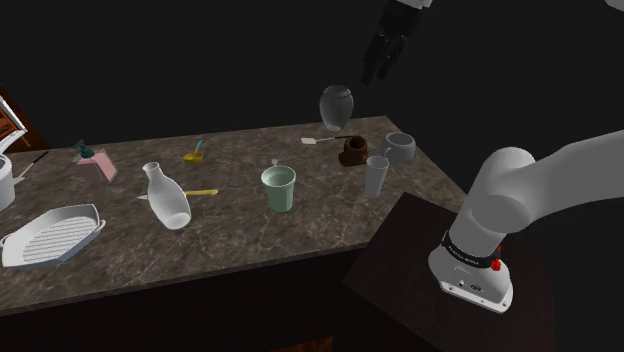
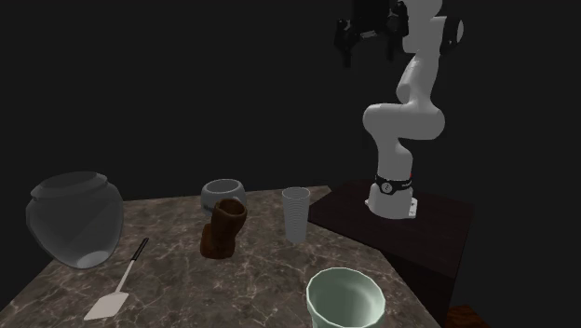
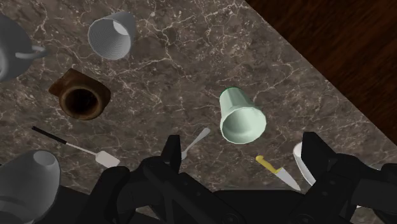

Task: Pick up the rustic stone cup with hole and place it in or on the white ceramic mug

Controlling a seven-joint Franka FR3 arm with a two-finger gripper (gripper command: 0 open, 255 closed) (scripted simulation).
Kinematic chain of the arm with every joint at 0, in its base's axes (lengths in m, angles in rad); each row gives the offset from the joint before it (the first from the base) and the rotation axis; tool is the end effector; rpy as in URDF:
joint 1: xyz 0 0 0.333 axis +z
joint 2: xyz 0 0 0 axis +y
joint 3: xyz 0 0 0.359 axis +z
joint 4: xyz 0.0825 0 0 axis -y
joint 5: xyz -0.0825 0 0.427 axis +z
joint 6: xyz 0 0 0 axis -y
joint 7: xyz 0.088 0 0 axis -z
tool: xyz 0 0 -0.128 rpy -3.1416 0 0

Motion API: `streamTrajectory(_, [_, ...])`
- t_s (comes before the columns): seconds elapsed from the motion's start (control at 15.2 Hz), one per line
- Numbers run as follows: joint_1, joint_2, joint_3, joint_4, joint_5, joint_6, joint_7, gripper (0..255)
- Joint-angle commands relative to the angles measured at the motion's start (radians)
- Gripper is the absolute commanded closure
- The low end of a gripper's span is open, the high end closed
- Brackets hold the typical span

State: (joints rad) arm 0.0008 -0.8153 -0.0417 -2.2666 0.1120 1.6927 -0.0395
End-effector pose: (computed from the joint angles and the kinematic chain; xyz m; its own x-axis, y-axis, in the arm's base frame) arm 0.3254 -0.0063 0.6696 0.9701 -0.0087 0.2427 0.0241 -0.9910 -0.1316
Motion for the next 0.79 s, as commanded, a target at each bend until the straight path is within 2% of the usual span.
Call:
streamTrajectory(0.0, [0.0, 0.0, 0.0, 0.0, 0.0, 0.0, 0.0, 0])
streamTrajectory(0.73, [-0.066, 0.172, -0.087, -0.145, -0.09, 0.277, -0.089, 0])
